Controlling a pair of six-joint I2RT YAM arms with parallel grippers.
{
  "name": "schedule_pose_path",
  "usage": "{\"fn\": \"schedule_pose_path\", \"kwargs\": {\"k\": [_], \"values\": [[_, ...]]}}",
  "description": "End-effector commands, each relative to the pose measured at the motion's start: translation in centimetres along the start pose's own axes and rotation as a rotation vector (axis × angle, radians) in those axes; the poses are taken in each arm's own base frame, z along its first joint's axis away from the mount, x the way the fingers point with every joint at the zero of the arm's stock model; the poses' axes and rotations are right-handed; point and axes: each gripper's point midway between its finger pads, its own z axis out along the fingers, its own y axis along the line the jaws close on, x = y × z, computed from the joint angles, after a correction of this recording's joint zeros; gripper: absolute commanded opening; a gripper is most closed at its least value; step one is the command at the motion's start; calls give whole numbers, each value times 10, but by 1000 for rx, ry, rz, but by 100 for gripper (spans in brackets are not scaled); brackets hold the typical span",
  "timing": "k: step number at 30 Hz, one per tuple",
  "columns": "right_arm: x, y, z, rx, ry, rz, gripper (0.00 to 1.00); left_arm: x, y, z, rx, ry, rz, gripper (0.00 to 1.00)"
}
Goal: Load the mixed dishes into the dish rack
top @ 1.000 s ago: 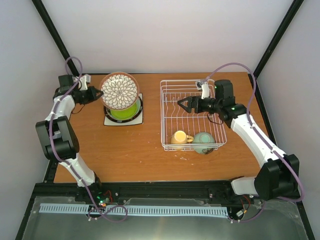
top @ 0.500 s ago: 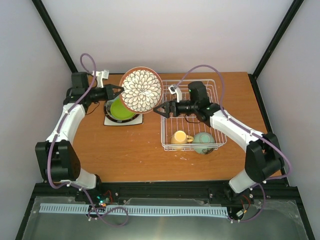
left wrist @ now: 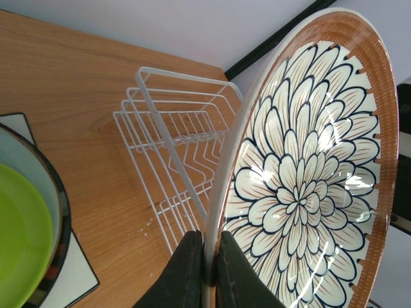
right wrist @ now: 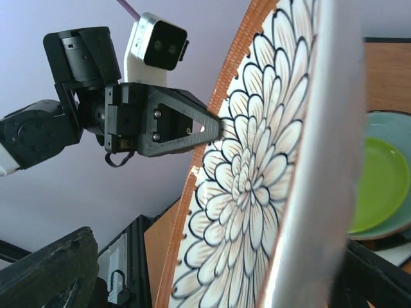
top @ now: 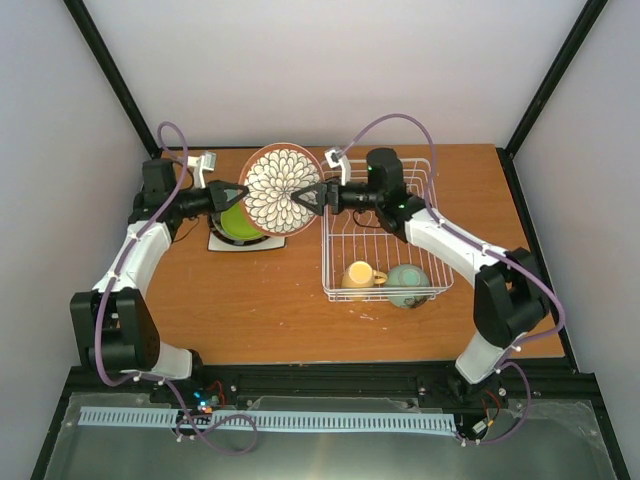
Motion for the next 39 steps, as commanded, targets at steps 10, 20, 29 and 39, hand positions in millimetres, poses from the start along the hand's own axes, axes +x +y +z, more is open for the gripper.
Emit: {"fn": "schedule_pose_path", "kwargs": {"k": [10,20,29,39], "values": [[-10,36,36,-160,6,-47,3,-18,-64,-2,219,-29,119,1],[-21,35,22,-55,-47,-95,3,-19,-44,10,157,-23,79,26],[-34,5,-3,227,-145,-96,3,-36,-25,5,-35,-77,123,100],[-58,-31,-70,646,-346,-68,3,-89,-24,-53,-410,-337,264,100]]}}
